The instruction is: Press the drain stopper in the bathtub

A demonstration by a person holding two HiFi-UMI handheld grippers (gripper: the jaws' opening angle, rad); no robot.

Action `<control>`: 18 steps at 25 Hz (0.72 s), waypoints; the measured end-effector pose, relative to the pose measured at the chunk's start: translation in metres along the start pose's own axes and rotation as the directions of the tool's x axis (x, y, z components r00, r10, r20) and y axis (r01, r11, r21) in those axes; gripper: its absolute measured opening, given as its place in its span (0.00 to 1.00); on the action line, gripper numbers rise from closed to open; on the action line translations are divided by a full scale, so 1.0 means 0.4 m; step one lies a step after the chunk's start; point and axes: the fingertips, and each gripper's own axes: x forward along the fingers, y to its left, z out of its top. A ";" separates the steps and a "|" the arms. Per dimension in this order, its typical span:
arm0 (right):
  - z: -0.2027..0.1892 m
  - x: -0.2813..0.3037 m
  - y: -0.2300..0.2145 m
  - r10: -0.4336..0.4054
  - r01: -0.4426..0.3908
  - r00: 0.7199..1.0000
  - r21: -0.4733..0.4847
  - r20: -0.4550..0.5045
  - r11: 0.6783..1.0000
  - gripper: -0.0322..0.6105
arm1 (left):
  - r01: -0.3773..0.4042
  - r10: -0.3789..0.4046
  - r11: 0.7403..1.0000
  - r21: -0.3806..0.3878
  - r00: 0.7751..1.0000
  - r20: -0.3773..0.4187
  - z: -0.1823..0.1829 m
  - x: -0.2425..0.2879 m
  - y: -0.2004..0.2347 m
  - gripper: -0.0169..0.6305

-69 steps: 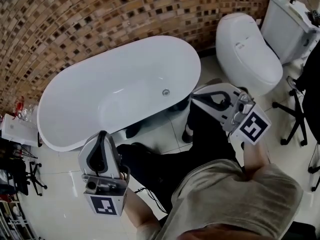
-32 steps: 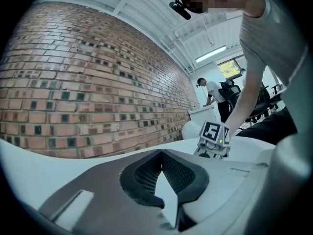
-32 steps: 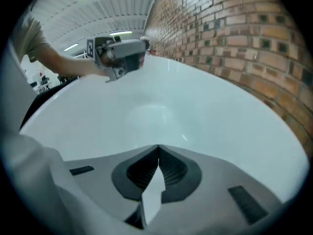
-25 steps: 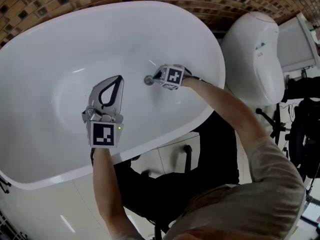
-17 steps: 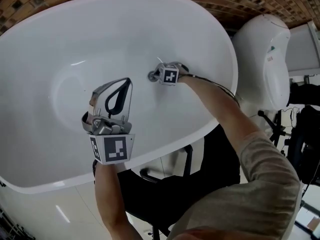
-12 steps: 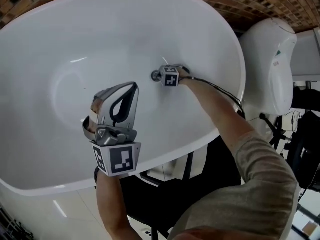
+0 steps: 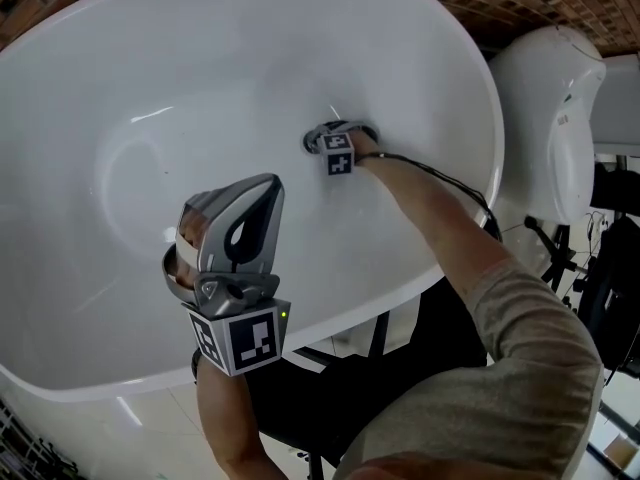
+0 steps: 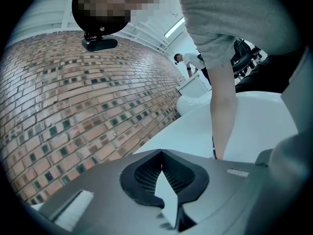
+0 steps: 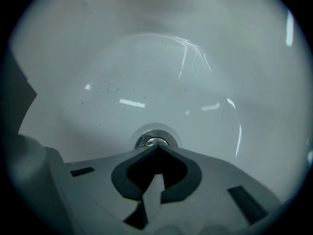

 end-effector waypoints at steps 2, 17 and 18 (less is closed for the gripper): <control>-0.004 0.004 0.007 0.012 -0.012 1.000 0.006 -0.002 1.000 0.06 | 0.003 -0.003 1.000 0.014 1.000 -0.007 -0.005 0.001 -0.007 0.04; 0.263 -0.807 -0.138 -0.243 0.185 0.848 0.167 0.471 0.968 0.05 | 0.026 -0.005 0.990 0.137 0.988 -0.155 -0.139 0.017 -0.013 0.04; 0.288 -0.918 -0.124 -0.286 0.235 0.801 0.163 0.526 0.958 0.05 | 0.006 0.010 0.994 0.106 0.987 -0.158 -0.148 0.013 0.000 0.04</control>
